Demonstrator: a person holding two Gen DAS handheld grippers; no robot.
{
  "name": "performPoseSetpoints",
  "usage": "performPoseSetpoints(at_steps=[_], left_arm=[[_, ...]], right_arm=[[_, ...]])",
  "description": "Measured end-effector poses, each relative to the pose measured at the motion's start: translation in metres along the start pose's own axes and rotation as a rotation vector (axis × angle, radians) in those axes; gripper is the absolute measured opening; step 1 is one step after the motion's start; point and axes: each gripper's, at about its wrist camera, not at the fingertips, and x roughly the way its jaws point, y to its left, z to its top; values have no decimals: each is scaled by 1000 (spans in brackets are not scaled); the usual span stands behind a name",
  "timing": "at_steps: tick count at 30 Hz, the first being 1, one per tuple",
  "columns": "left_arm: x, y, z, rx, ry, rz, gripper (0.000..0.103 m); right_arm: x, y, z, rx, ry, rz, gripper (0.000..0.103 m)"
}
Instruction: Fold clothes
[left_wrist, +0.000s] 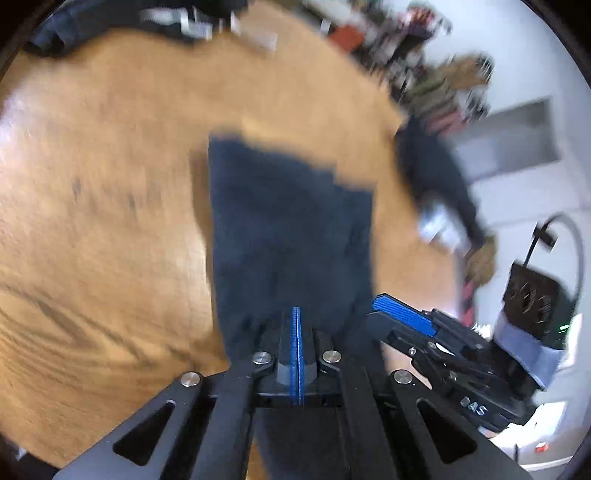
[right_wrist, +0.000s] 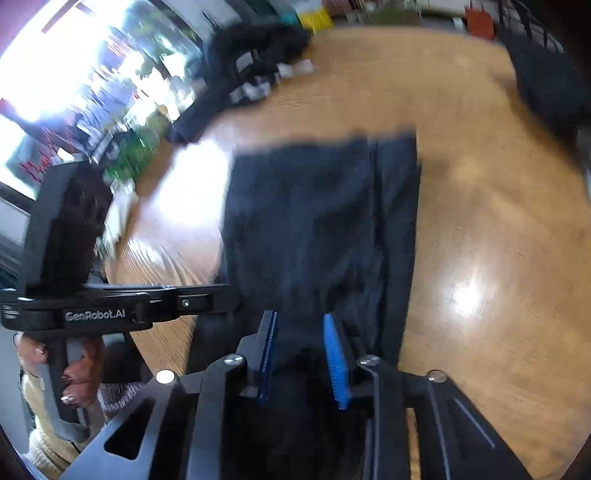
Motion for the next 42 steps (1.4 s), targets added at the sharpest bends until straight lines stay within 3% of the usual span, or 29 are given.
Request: performPoseSetpoints(at_steps=[4,6,9,15,21,25,29,34,37,39,41,42], left_arm=[[-14,11,25,-33,-66,47,18],[-8,17,36,-43,-53,59,34],[3,23,47,-56,-30,59,43],[29,18,50,-43,-1,79,46],[15,7,18,6,19,3,46],[-3,-6,-32,137,27,54,46],[-20,-17,-71,254,-33,138,46],[-35,-16,-82,241,-72,56,46],[-38,-16,-81,245,-143,120,45],[-43,-16,-85,264,-190,165,22],[-48,-17,-92,305,-221,206,13],[-49,-19,-95,329,-230,231,10]], right_arm=[[-18,-13,29,25,-88,-17,45],[-15,-24,37,55,-87,-23,45],[-10,-37,39,76,-69,-47,45],[8,-45,40,90,-25,-33,52],[3,-44,32,110,-31,-16,52],[-28,-39,-9,107,-60,42,55],[-51,-41,-70,159,-52,84,56],[-76,-44,-142,276,-62,150,58],[-89,-37,-189,327,-76,177,60],[-91,-33,-214,364,-73,196,59],[-85,-29,-235,403,-40,236,55],[-79,-29,-241,421,-26,250,44]])
